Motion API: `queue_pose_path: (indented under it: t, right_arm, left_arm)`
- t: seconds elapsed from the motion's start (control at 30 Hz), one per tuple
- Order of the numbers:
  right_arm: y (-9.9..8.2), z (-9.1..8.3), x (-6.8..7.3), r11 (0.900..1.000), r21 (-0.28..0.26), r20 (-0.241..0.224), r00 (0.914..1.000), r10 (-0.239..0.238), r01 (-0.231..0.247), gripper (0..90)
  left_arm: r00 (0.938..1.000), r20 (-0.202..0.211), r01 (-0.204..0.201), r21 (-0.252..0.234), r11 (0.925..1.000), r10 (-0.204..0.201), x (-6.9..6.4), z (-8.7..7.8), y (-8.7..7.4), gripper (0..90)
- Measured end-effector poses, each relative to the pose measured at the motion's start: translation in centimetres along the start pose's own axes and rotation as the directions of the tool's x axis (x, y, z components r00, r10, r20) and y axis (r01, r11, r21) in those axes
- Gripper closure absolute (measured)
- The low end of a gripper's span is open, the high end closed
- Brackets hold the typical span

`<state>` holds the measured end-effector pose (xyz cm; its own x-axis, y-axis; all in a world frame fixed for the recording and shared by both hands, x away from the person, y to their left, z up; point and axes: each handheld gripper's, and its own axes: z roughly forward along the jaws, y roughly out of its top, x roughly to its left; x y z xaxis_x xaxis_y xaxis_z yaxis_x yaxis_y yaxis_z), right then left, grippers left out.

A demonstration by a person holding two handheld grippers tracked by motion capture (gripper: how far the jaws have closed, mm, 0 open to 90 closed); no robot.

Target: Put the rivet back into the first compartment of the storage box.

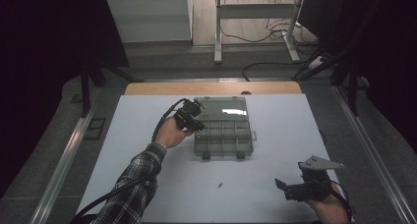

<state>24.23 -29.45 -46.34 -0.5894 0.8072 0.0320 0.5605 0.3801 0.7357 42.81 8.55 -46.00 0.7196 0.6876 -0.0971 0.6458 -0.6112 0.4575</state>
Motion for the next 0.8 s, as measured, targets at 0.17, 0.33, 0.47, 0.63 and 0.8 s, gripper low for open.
queue_pose_path:
  t: [0.17, 0.33, 0.47, 0.63, 0.8]
  right_arm:
    - [0.0, 0.0, 0.0, 1.0000, 0.000, -0.001, 1.0000, 0.000, 0.000, 0.0]
    - [0.0, 0.0, 0.0, 1.0000, 0.000, -0.001, 1.0000, 0.000, 0.000, 0.0]
    - [0.0, 0.0, 0.0, 1.0000, 0.000, 0.000, 1.0000, 0.000, 0.000, 0.0]
    - [0.0, 0.0, 0.0, 1.0000, -0.001, 0.001, 1.0000, 0.000, 0.000, 0.0]
    - [0.0, 0.0, 0.0, 1.0000, -0.001, 0.001, 1.0000, 0.000, 0.000, 0.0]
  left_arm:
    - [1.0000, 0.003, 0.008, -0.001, 1.0000, -0.008, 0.1, 0.4, 0.1, 81.0]
    - [0.9999, 0.010, 0.012, -0.005, 0.9999, -0.012, 0.1, 0.5, 0.2, 76.2]
    - [0.9998, 0.009, 0.016, -0.017, 0.9997, -0.016, -0.1, 0.3, 0.2, 74.1]
    - [1.0000, 0.003, 0.009, -0.027, 0.9996, -0.009, -0.3, -0.3, 0.2, 69.4]
    - [0.9999, -0.010, -0.008, -0.036, 0.9993, 0.008, -0.8, -0.9, 0.3, 60.6]
